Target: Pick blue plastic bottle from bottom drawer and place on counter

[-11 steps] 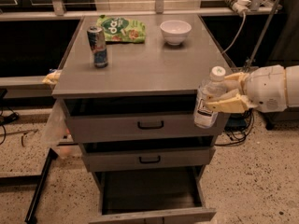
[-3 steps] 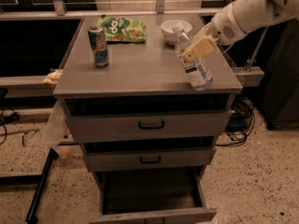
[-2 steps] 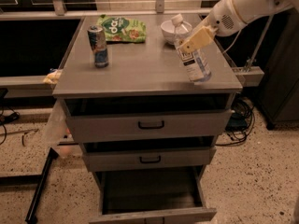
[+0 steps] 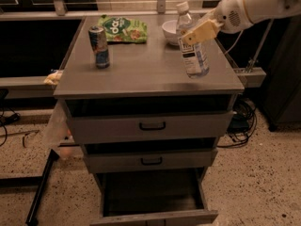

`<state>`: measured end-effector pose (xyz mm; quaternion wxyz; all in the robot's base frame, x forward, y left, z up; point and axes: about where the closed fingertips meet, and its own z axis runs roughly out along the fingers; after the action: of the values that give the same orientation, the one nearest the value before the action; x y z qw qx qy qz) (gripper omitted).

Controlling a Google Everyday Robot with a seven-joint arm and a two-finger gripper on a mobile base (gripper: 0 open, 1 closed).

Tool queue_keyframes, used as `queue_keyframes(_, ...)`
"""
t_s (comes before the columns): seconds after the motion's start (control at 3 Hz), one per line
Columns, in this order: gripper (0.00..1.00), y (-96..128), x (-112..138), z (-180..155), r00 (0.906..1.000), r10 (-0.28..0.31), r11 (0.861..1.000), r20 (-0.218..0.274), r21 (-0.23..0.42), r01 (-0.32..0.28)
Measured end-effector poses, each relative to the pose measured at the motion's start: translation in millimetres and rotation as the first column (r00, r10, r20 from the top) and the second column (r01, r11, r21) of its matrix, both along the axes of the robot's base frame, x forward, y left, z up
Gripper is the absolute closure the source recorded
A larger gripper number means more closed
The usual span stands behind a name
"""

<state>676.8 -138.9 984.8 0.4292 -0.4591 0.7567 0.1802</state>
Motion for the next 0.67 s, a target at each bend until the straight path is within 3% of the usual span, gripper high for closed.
queue_keyframes(0.33,1.00,-5.7,2.1,-0.3,0.9946,-0.021,0.998,0.102,0.060,0.015)
queue_keyframes(0.67,1.00,-15.3,3.4,-7.9,0.9827,-0.039,0.995,0.181,0.102,0.021)
